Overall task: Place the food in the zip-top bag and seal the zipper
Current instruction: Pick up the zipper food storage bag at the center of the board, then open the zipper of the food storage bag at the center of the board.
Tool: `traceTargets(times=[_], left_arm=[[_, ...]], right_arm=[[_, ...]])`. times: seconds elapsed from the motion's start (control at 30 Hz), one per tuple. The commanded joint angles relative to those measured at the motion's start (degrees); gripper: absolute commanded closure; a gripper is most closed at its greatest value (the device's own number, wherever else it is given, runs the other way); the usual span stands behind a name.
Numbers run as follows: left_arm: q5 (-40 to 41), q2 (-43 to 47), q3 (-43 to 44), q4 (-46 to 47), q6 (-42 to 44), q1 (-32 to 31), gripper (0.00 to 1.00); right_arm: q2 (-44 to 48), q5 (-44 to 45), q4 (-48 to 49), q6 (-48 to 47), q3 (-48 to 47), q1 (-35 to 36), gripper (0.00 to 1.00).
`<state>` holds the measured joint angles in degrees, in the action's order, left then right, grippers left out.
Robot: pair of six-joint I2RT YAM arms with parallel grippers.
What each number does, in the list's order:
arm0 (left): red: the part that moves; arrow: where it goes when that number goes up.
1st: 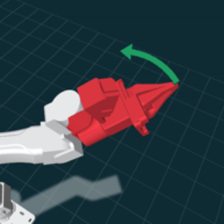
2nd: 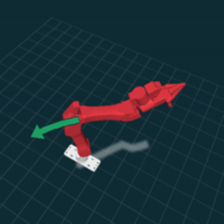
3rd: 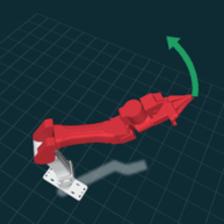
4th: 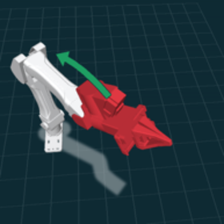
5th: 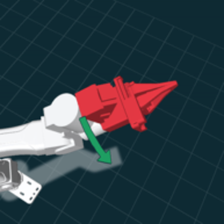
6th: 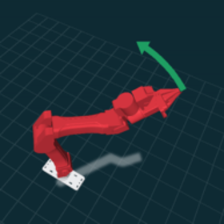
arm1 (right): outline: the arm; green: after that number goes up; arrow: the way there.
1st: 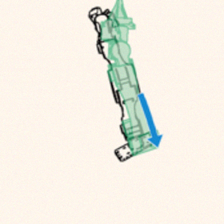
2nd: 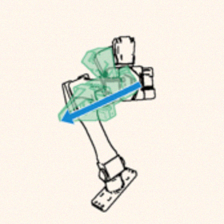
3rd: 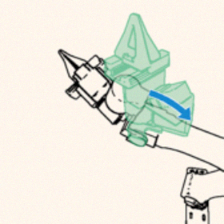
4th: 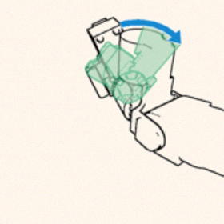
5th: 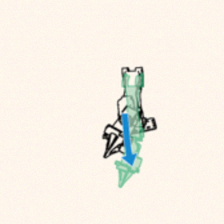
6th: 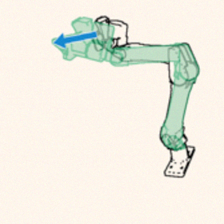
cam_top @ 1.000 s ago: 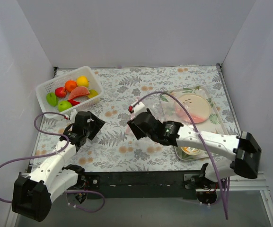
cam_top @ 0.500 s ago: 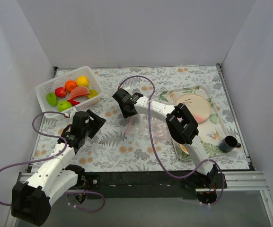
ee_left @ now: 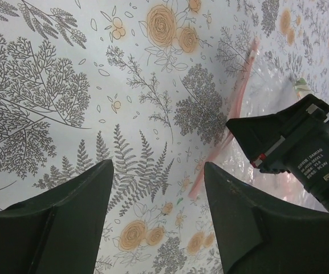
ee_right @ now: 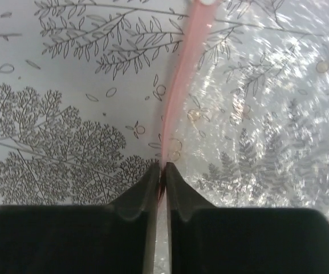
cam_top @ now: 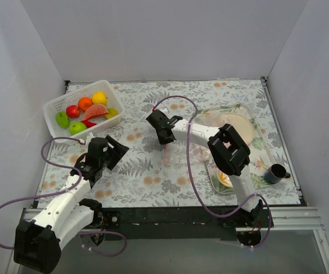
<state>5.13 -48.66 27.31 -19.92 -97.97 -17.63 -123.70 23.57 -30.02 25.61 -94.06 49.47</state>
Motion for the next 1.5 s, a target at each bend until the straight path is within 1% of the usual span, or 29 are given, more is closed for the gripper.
traceTargets(times=[0.0, 0.07, 0.13, 0.2, 0.27, 0.4, 0.43, 0.47, 0.53, 0.57, 0.67, 0.83, 0.9, 0.97, 1.2, 1.33, 1.47], left_arm=[[-4.0, -0.5, -1.4, 4.1, 1.6, 0.2, 0.37], [-6.3, -1.0, -2.4, 7.1, 2.1, 0.1, 0.39], [-10.1, -2.0, -3.0, 9.5, 2.7, 0.2, 0.40], [-13.0, -2.9, -3.9, 12.7, 2.7, 0.1, 0.42], [-13.8, -4.2, -4.5, 15.3, 2.4, -0.5, 0.45], [-14.6, -5.7, -5.6, 19.6, 1.4, -3.9, 0.44], [-15.0, -6.4, -5.6, 23.3, 1.2, -4.6, 0.42], [-15.0, -7.1, -5.5, 24.1, 1.0, -5.4, 0.39], [-13.4, -8.5, -4.3, 24.9, 1.0, -8.0, 0.38], [-12.6, -10.0, -4.0, 25.0, 0.9, -9.0, 0.38], [-12.4, -11.6, -5.2, 27.8, 0.4, -11.1, 0.40], [-12.9, -11.3, -8.1, 33.7, -0.2, -13.2, 0.44], [-12.6, -11.1, -8.6, 34.2, 0.0, -13.6, 0.46], [-12.5, -11.4, -8.6, 34.2, 0.6, -13.7, 0.51], [-12.6, -12.1, -8.5, 35.2, 0.9, -14.1, 0.53], [-12.2, -12.9, -8.4, 34.3, 1.2, -14.2, 0.57], [-11.9, -13.4, -8.9, 35.0, 1.0, -14.4, 0.59]], right_arm=[[7.2, -3.7, 5.6, 1.0, 5.0, 0.3, 0.91], [11.4, -5.9, 7.6, 0.9, 9.0, 0.3, 0.94], [15.8, -8.9, 11.3, 0.8, 12.0, 0.4, 0.99], [18.6, -11.1, 13.7, 1.0, 16.4, 0.4, 0.99], [21.9, -14.1, 16.7, 1.6, 19.6, 0.4, 0.99], [25.4, -17.9, 19.3, 2.5, 21.9, 1.0, 0.99], [25.6, -19.5, 19.5, 2.5, 22.0, 1.1, 0.98], [25.7, -20.4, 20.2, 2.8, 22.2, 1.1, 0.95], [26.1, -23.1, 21.9, 3.5, 23.5, 1.1, 0.90], [26.1, -23.1, 22.8, 3.7, 23.7, 1.0, 0.90], [25.8, -27.9, 24.6, 5.2, 24.3, 1.0, 0.90], [24.1, -29.7, 25.4, 6.5, 23.8, 1.1, 0.89], [23.7, -29.8, 25.4, 6.7, 23.4, 1.1, 0.89], [23.4, -29.9, 25.3, 6.7, 23.0, 1.1, 0.90], [22.5, -29.2, 24.3, 6.7, 21.9, 1.1, 0.89], [22.4, -29.5, 24.0, 6.7, 21.5, 1.1, 0.89], [22.7, -29.3, 23.6, 6.7, 20.9, 1.1, 0.90]])
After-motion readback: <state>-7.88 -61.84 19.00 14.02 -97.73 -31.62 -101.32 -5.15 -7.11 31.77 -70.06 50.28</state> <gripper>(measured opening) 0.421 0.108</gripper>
